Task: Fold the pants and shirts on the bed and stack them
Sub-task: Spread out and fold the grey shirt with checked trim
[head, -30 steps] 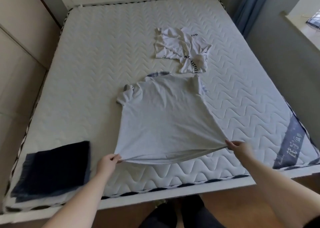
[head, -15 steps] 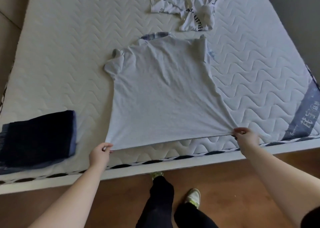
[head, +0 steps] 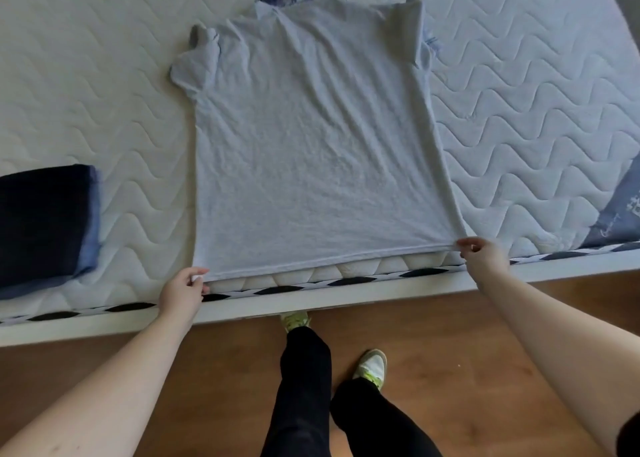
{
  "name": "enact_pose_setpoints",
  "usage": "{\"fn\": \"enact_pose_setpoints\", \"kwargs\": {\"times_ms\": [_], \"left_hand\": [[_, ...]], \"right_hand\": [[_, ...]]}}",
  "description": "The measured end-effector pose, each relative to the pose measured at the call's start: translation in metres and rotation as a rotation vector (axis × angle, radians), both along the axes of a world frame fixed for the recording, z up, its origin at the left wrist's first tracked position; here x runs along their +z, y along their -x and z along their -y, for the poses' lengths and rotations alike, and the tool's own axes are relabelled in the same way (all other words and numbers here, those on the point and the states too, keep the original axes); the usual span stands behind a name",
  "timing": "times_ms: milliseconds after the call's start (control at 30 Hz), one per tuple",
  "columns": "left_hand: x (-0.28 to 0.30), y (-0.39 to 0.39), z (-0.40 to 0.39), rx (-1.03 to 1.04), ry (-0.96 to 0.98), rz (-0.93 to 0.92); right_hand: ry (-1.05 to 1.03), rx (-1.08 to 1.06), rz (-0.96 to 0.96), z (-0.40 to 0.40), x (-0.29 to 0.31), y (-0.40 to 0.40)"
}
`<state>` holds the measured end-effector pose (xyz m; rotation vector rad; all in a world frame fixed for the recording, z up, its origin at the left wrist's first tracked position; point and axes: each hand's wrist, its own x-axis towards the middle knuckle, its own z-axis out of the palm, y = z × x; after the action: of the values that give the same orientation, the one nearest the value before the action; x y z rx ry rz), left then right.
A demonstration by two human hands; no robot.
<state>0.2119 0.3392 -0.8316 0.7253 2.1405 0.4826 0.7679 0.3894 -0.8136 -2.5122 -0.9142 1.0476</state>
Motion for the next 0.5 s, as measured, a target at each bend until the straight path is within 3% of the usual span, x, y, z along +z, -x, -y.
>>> {"fn": "enact_pose_setpoints", "kwargs": {"times_ms": [200,367,500], "left_hand": [[0.018,-0.011,-0.006,-0.15,0.027,-0.211],[0.039,-0.021,-0.014,-0.15,0.108,-0.379],[0.044,-0.035,-0.018,-0.507,0.035,-0.582]], "right_hand": [[0.09,0.141,0.028,-0.004,0.009,0.006],[0.132,0.175,0.226,-0.011,0.027,0.034],[0.045,0.523,0.264,-0.013,0.036,0.087]]}}
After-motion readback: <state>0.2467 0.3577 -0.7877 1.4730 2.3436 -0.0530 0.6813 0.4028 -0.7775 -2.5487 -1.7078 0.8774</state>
